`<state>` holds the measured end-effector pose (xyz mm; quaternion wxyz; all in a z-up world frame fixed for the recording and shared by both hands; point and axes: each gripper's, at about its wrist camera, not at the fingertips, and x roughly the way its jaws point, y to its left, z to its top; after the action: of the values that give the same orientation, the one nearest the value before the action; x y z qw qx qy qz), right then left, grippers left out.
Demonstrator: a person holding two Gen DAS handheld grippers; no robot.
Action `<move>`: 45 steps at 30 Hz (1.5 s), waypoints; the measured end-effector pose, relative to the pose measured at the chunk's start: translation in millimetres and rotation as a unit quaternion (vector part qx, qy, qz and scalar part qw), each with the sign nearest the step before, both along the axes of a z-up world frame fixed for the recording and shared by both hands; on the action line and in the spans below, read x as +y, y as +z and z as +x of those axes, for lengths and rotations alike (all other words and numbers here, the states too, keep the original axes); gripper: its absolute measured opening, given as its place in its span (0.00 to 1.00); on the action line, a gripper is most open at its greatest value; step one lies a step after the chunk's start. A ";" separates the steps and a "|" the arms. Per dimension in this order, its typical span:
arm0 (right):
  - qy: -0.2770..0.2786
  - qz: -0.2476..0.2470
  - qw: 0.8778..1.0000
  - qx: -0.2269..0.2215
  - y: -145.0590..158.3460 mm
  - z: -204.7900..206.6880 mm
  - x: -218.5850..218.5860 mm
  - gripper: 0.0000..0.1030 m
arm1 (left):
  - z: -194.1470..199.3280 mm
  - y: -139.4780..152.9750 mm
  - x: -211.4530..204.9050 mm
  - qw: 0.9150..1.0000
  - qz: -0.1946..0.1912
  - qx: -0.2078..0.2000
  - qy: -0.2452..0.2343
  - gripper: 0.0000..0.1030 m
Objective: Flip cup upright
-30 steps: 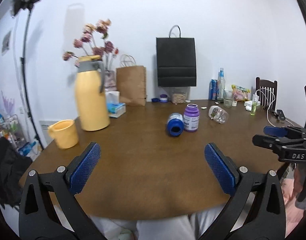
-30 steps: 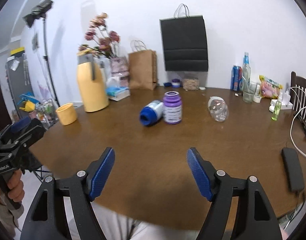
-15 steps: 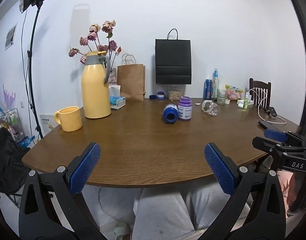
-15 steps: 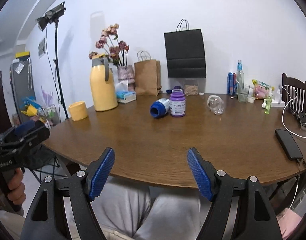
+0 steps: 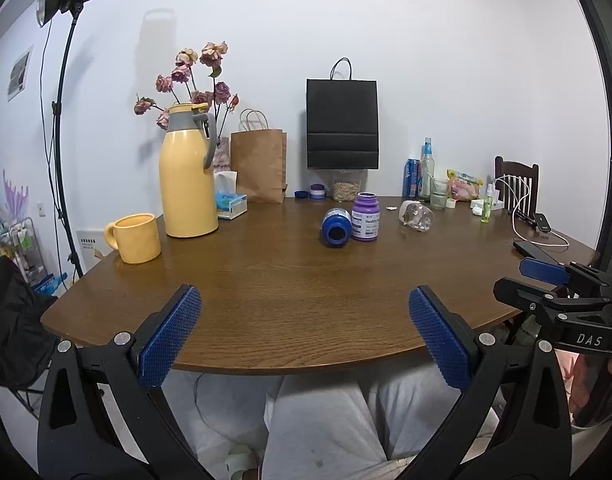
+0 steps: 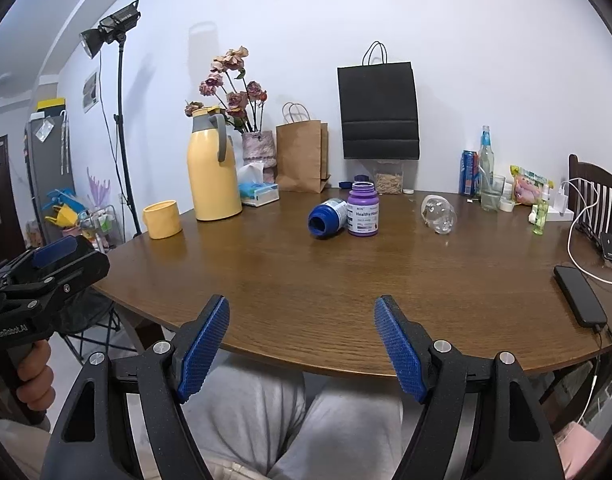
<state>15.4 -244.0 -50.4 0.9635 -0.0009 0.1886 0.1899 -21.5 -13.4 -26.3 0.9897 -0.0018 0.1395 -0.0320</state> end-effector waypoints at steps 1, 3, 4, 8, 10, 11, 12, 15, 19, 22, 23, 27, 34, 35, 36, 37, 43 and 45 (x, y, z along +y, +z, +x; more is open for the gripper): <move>0.000 -0.001 1.000 0.001 -0.1 0.3 0.1 0.77 | 0.0 0.0 -0.2 1.000 -0.001 0.000 0.000 1.00; 0.000 -0.002 1.000 0.001 -0.1 0.8 0.5 0.77 | -0.1 -0.2 -0.3 1.000 -0.001 0.000 0.001 1.00; 0.000 -0.003 1.000 0.001 0.0 1.0 0.5 0.77 | -0.7 -0.2 -0.2 1.000 -0.001 0.000 0.002 1.00; -0.001 -0.004 1.000 0.001 -0.3 1.4 1.0 0.77 | -0.1 -0.3 0.2 1.000 -0.001 0.002 0.000 1.00; -0.001 -0.006 1.000 0.003 -1.0 1.5 1.1 0.77 | 0.0 -1.2 1.4 1.000 -0.003 0.004 0.000 1.00; -0.001 -0.007 1.000 0.003 -1.3 1.2 1.7 0.77 | 0.1 -1.5 1.6 1.000 -0.004 0.005 0.000 1.00; -0.001 -0.008 1.000 0.002 -1.3 0.8 1.7 0.77 | -0.1 -1.6 1.7 1.000 -0.004 0.006 0.001 1.00; -0.002 -0.010 1.000 0.002 -1.5 0.6 2.5 0.77 | -0.5 -1.6 1.8 1.000 -0.005 0.006 0.001 1.00; -0.003 -0.008 1.000 0.002 -1.4 0.4 1.7 0.77 | -0.3 -1.0 1.3 1.000 -0.001 0.005 0.001 1.00; -0.003 -0.010 1.000 0.002 -1.5 -0.1 1.8 0.77 | 0.6 -0.4 -0.5 1.000 0.000 0.004 -0.001 1.00; -0.002 -0.013 1.000 0.002 -1.7 -0.6 2.1 0.77 | 0.6 -0.5 -0.6 1.000 0.001 0.005 -0.002 1.00; -0.001 -0.017 1.000 0.000 -1.1 -0.2 3.5 0.77 | 0.7 -0.5 -0.3 1.000 0.001 0.005 -0.002 1.00; -0.002 -0.018 1.000 0.000 -1.0 -0.3 2.6 0.77 | 0.9 -0.7 -0.9 1.000 0.001 0.006 -0.005 1.00; -0.002 -0.018 1.000 0.000 -1.4 -0.7 3.5 0.77 | 1.0 -0.7 -0.9 1.000 0.000 0.006 -0.005 1.00; -0.003 -0.018 1.000 -0.001 -1.3 -0.8 3.2 0.77 | 1.0 -0.7 -0.7 1.000 0.000 0.006 -0.005 1.00; -0.003 -0.018 1.000 -0.002 -1.2 -1.2 2.8 0.77 | 1.0 -0.6 -0.7 1.000 0.000 0.005 -0.005 1.00; -0.002 -0.018 1.000 0.000 -1.4 -1.4 3.7 0.77 | 1.5 -1.1 0.2 1.000 -0.002 0.009 -0.006 1.00; -0.002 -0.019 1.000 0.001 -1.3 -1.4 3.8 0.77 | 3.3 -1.6 0.7 1.000 -0.005 0.015 -0.009 1.00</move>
<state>14.0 -240.3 -51.7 0.9636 -0.0182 0.1930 0.1843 -18.2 -12.8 -27.9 0.9871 -0.0055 0.1543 -0.0413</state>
